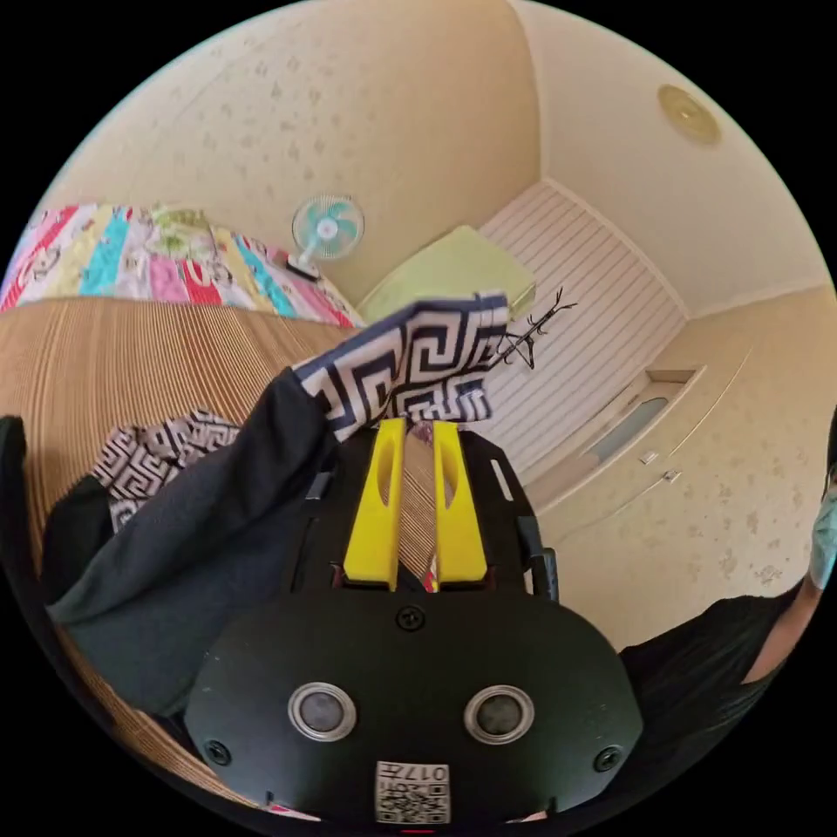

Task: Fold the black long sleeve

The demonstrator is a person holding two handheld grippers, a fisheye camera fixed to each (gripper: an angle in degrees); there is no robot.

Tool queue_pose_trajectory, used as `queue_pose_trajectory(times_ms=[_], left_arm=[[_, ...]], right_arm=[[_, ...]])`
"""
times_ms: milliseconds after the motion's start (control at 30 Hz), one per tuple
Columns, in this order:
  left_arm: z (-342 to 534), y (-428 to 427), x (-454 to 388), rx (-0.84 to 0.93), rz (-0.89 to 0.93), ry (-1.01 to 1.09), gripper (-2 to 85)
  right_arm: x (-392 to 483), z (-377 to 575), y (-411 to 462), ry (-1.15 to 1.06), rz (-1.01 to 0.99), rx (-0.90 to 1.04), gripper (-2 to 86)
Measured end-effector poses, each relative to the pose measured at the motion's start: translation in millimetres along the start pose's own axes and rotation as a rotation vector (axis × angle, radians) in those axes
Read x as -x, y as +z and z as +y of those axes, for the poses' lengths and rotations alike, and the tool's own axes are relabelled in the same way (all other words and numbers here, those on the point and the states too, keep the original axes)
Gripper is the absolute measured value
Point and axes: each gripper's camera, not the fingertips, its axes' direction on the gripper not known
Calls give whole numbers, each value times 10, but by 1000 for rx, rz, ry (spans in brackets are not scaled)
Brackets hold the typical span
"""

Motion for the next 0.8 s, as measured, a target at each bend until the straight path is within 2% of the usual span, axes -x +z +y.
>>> queue_pose_trajectory(times_ms=[67,133,267,333,500,600,800], left_arm=[[262,125,193,3,-19,-65,100],[669,-29,282,-16,-131,-84,103],[1408,-505,228,-26,-334,-110,112],[1947,-759,212,32,-410,-187,118],[2817,-890,211,146,-449,-377,137],[2965,-742,350,246,-439,-399,153],[2779,-313,837,448,-451,-313,171]], right_arm=[[-81,4,-72,-11,53,7,58],[-120,-8,-96,-43,115,29,69],[-150,-115,34,-112,182,173,89],[-165,-160,117,-108,184,260,98],[-136,-146,355,-106,228,430,124],[-76,-100,457,-105,243,500,130],[37,-92,620,-172,334,609,129]])
